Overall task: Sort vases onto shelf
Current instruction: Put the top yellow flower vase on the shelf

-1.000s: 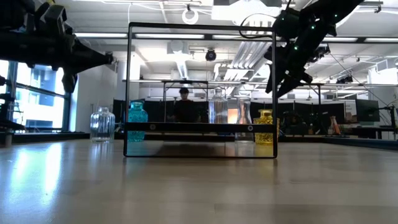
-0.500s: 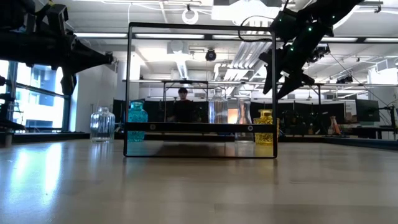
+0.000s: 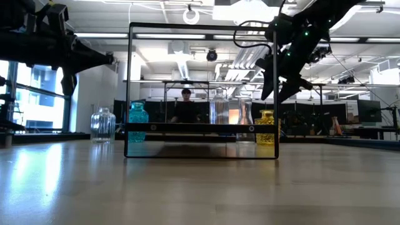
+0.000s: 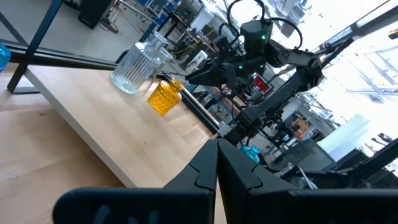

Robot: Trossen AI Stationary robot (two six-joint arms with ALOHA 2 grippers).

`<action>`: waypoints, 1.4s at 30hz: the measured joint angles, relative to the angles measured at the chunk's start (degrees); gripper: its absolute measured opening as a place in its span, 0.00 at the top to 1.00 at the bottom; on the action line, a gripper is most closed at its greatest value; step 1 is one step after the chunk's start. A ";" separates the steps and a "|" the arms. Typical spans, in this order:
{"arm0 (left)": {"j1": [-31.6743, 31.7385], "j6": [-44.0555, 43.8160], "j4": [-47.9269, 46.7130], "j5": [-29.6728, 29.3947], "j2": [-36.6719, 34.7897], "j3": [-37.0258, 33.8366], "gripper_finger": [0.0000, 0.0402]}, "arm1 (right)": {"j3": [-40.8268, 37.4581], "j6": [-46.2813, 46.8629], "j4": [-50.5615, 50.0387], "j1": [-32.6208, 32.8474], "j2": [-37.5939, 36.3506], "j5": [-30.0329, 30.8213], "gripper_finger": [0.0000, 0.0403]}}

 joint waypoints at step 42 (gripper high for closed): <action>0.02 0.03 0.21 -0.01 0.02 0.00 1.00 | 2.38 -4.25 3.43 -0.90 6.94 0.22 0.41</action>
